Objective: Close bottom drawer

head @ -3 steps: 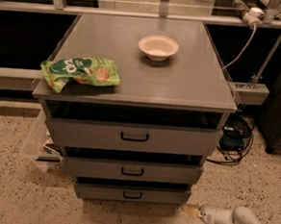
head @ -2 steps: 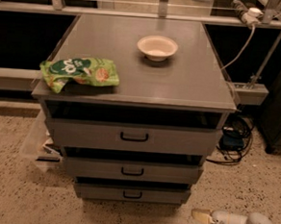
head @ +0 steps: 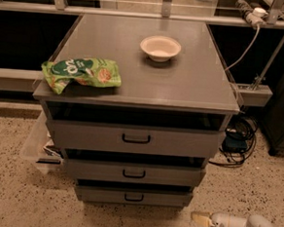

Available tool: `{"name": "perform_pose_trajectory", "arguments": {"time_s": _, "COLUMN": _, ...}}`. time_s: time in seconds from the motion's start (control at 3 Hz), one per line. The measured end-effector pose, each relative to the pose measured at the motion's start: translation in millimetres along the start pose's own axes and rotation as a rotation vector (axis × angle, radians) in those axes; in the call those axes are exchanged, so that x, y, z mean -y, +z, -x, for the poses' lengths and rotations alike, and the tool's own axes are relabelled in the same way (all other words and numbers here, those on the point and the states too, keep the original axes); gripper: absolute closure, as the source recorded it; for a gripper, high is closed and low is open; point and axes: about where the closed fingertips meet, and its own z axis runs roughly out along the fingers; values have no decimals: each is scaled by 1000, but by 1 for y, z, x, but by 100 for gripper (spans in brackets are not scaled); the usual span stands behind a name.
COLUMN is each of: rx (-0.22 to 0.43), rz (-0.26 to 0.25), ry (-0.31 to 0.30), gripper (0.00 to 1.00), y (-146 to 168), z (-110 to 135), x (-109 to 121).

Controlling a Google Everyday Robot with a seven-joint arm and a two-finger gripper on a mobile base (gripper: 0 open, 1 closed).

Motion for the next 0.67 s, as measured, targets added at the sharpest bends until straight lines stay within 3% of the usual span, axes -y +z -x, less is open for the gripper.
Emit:
{"name": "perform_pose_trajectory", "arguments": {"time_s": 0.33, "rx": 0, "rz": 0, "ry": 0, "gripper": 14, "y": 0, "z": 0, "x": 0}}
{"name": "perform_pose_trajectory", "arguments": {"time_s": 0.67, "rx": 0, "rz": 0, "ry": 0, "gripper": 0, "y": 0, "z": 0, "x": 0}}
